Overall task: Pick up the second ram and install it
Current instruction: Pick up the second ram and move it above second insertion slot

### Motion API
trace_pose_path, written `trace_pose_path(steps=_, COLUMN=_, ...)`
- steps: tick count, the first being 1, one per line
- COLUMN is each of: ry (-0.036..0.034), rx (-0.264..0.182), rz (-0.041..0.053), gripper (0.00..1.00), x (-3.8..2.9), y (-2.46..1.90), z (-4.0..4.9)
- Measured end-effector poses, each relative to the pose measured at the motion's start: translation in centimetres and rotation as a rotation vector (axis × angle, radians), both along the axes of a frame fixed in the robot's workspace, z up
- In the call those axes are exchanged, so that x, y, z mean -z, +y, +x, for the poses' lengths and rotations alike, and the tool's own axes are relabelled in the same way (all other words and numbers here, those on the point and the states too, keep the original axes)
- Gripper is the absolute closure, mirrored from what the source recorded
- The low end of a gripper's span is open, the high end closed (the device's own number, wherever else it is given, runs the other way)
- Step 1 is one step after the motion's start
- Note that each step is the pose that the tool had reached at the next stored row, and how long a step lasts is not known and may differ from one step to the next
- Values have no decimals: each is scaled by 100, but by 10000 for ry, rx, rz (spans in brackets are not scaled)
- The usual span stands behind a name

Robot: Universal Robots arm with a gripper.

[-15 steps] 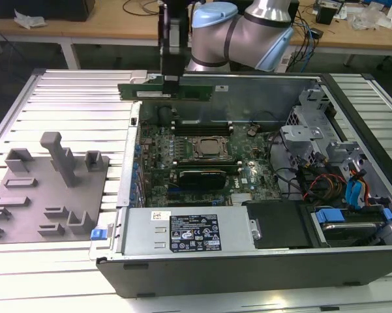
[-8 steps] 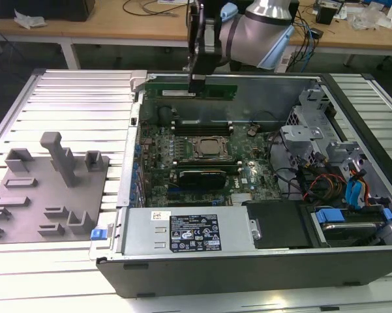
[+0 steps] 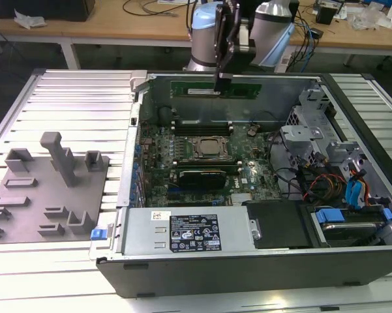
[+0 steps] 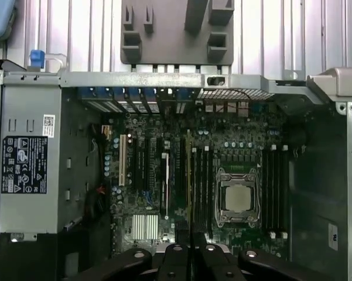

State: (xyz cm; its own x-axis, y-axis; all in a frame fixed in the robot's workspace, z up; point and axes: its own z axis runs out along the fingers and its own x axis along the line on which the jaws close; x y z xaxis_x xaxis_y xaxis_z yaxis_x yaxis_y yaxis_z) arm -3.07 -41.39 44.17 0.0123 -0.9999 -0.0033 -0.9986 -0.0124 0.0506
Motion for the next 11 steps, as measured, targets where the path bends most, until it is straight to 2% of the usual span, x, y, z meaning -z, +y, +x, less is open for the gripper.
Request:
trace_pose_path(steps=3, ry=3, rx=2, rz=1, gripper=87, x=0, y=9, z=81)
trace_pose_path(steps=4, ry=6, rx=0, rz=0, gripper=87, x=0, y=16, z=148)
trace_pose_path(steps=6, ry=9, rx=2, rz=0, gripper=87, x=0, y=24, z=206)
trace_pose_path(steps=9, ry=16, rx=0, rz=2, gripper=87, x=1, y=44, z=358)
trace_pose_path(steps=11, ry=16, rx=1, rz=3, gripper=87, x=1, y=45, z=358)
